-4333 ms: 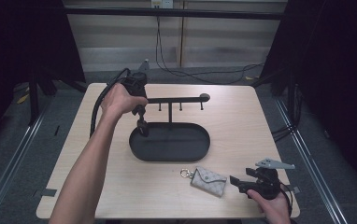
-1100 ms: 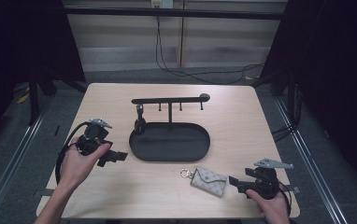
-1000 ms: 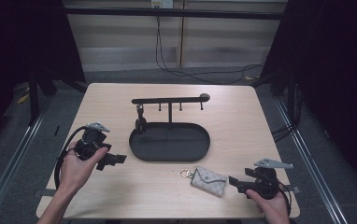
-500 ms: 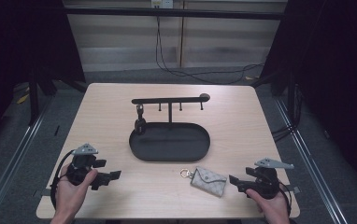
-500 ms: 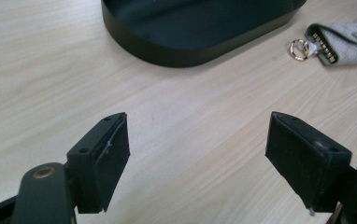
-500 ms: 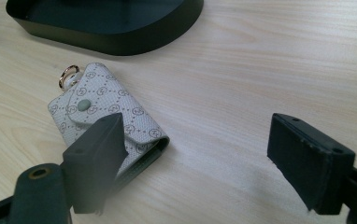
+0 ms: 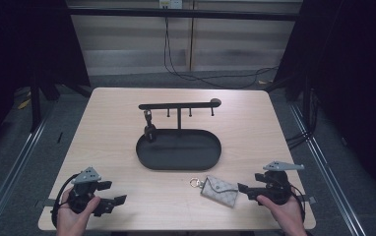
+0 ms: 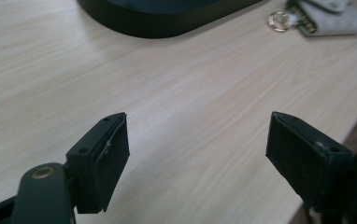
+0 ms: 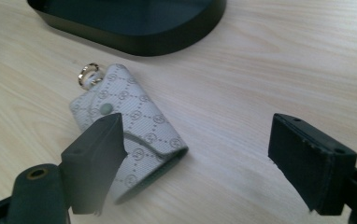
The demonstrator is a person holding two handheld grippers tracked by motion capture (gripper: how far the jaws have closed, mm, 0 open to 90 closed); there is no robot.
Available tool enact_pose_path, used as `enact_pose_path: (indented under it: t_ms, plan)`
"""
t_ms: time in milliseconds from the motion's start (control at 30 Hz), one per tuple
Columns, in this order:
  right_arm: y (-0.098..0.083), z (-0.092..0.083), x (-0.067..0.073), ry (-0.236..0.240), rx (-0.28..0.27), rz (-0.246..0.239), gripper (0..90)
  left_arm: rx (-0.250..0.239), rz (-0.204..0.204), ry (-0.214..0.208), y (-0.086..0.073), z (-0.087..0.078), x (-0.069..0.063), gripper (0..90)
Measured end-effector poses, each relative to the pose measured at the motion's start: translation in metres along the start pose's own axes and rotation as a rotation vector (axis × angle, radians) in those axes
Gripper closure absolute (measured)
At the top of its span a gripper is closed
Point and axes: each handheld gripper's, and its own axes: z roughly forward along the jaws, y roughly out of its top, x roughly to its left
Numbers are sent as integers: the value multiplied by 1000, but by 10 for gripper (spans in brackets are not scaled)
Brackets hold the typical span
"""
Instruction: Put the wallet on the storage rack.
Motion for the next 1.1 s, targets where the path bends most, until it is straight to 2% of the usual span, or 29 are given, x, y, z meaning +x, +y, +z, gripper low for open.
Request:
enact_pose_path:
  t_ms: [67,167,300,367,467,600,733,800,933,1033,1100]
  plan:
    - [5,-1,3,23,15,-21,171,-17,-3,-9,-3,-1,0,203]
    - [13,-1,12,41,46,-53,170,-11,5,-33,-8,1,-2,199]
    - [22,-1,19,54,90,-87,171,-43,2,-53,-10,3,-5,194]
    - [25,0,22,63,111,-102,175,-24,-1,-79,-11,6,-5,194]
    - [27,6,27,55,170,-129,181,-34,-1,-89,-10,5,-5,197]
    - [33,17,33,83,259,-144,199,-38,-8,-89,-10,4,-4,197]
    - [42,26,40,108,316,-205,229,-31,-6,-92,-10,5,-2,199]
    - [48,32,44,102,352,-229,230,-30,3,-85,-9,5,-3,198]
    - [56,42,47,88,424,-231,227,-26,14,-87,-9,5,-4,198]
    - [61,50,47,91,473,-233,221,-26,16,-88,-8,5,-4,198]
    - [64,54,48,101,501,-255,193,-25,15,-91,-8,5,-5,199]
